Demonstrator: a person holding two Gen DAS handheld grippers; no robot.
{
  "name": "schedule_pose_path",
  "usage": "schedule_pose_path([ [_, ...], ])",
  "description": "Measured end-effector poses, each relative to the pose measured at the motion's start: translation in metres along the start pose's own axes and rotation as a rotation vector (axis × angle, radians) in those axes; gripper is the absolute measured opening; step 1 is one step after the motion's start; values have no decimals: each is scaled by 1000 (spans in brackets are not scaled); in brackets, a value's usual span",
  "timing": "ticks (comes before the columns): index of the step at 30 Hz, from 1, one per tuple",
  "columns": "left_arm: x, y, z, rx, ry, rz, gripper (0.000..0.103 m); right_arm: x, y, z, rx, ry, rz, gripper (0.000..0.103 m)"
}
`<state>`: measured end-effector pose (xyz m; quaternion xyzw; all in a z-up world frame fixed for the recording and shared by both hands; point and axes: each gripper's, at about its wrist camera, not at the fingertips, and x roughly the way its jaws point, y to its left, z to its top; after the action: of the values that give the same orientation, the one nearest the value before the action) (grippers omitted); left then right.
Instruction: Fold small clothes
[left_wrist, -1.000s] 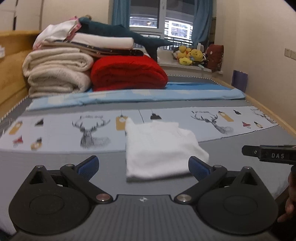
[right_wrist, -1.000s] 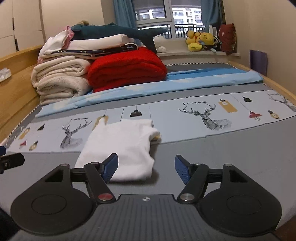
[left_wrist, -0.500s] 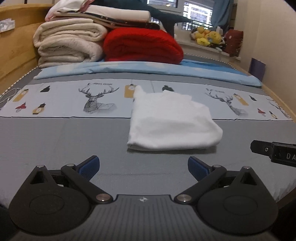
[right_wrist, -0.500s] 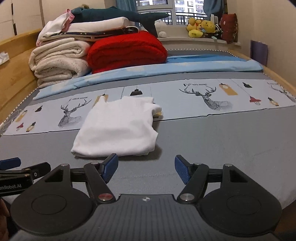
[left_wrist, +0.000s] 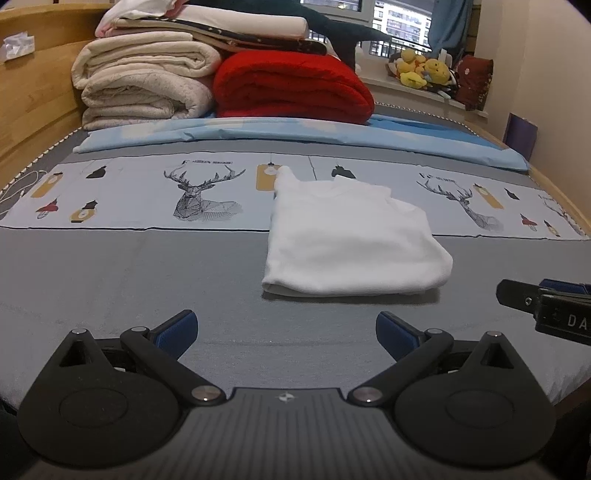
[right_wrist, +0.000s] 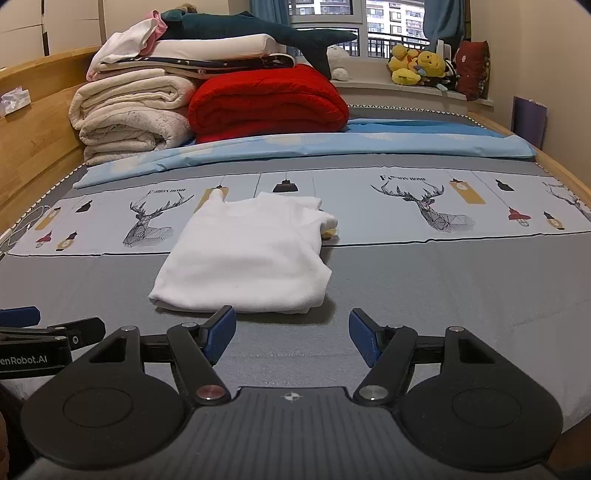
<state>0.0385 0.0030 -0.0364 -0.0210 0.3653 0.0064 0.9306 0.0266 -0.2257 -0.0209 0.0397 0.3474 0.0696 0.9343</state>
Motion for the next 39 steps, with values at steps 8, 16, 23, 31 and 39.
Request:
schedule_pose_path([
  [8,0,-2,0,9,-9,-9,103,1,2,0,-18,1,3,71],
  [16,-1,-2,0,16,-13,-24,103,1,5,1,-22,-1,11,71],
  [23,0,-3,0,19,-14,-30,103,4,6,2,-26,2,16,71],
  [31,1,-3,2,20,-13,-34,103,5,8,1,-35,4,19,71],
  [39,3,-3,2,26,-14,-40,103,6,8,1,-38,5,20,71],
])
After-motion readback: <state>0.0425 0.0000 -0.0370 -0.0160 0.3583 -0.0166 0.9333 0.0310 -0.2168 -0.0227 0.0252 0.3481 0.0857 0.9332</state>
